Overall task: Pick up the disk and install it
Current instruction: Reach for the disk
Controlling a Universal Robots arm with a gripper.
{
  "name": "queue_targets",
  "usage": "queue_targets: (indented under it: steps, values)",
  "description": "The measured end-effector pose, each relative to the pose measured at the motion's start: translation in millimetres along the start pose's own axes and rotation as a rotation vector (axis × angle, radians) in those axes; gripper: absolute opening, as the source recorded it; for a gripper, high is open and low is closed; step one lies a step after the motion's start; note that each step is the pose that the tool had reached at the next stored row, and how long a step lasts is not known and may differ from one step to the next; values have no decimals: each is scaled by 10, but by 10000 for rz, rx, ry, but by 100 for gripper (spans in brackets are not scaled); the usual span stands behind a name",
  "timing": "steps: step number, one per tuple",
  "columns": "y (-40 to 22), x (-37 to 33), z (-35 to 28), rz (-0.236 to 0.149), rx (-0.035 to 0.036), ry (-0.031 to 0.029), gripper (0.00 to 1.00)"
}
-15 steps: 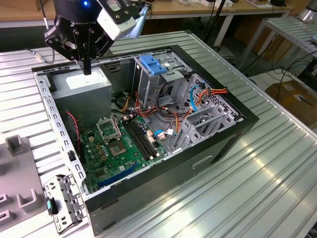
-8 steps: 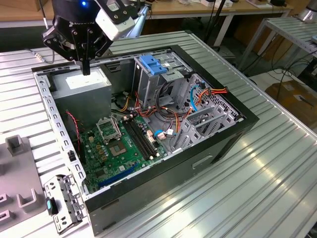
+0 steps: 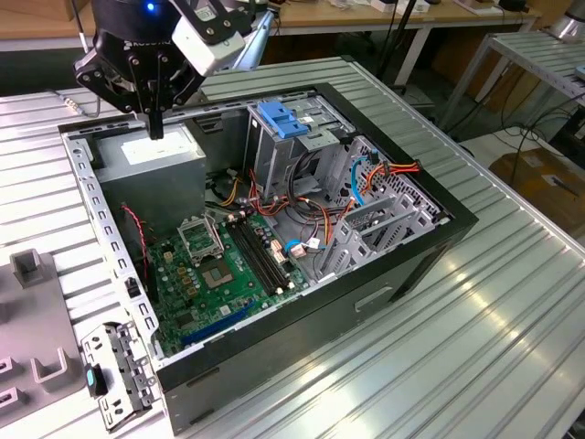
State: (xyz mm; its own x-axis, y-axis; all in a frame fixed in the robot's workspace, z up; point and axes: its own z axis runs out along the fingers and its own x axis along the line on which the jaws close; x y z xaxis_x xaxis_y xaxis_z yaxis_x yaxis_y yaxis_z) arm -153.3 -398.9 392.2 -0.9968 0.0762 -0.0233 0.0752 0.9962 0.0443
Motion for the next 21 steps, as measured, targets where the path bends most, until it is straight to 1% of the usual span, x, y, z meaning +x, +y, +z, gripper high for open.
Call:
queue_targets:
  steps: [21]
  values:
    - [-6, 79, 0, 0, 1, 0, 11]
